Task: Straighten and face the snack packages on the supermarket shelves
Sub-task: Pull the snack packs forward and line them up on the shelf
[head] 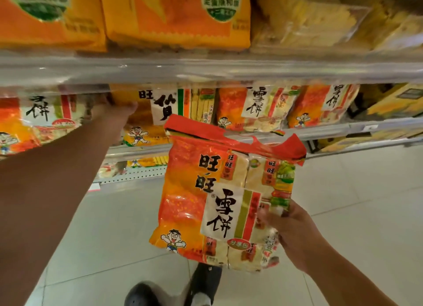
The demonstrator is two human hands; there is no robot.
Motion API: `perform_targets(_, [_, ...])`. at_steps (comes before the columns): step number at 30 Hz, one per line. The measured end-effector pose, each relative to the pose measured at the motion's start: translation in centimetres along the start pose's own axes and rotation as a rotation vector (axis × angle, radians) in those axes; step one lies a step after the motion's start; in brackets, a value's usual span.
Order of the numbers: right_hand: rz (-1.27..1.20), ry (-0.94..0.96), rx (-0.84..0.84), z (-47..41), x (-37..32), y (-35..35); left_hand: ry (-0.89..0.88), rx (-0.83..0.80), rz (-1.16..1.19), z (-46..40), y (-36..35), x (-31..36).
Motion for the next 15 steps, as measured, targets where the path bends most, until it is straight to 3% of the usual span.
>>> perform_targets(4, [-0.051,0.028,-0.069,0.8,-0.5,-0.9,-0.26,-0.051,-0.084,1.6,1.4,1.2])
perform_targets(9, [-0.084,0.017,-0.129,2.4,-1.0,-0.5,-0.449,-0.139,-0.145,5.1,5.0,2.0])
perform_targets(12, [-0.098,0.002,-0.104,3.3,-0.9,1.0,-0.391,-0.059,-0.127,6.6,8.2,1.2])
perform_targets(15, [-0.078,-0.011,-0.087,3.8,-1.4,2.0,-0.115,-0.069,-0.055,8.3,11.3,-0.3])
Point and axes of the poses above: each hand's wrist, its own z-axis away from the middle knuckle, its own y-axis out of the back of the hand, x = y × z, the point moved 5 cm from there along -z, towards the middle knuckle, and after that the axes turned 15 degrees about x, right-handed, at the moved point
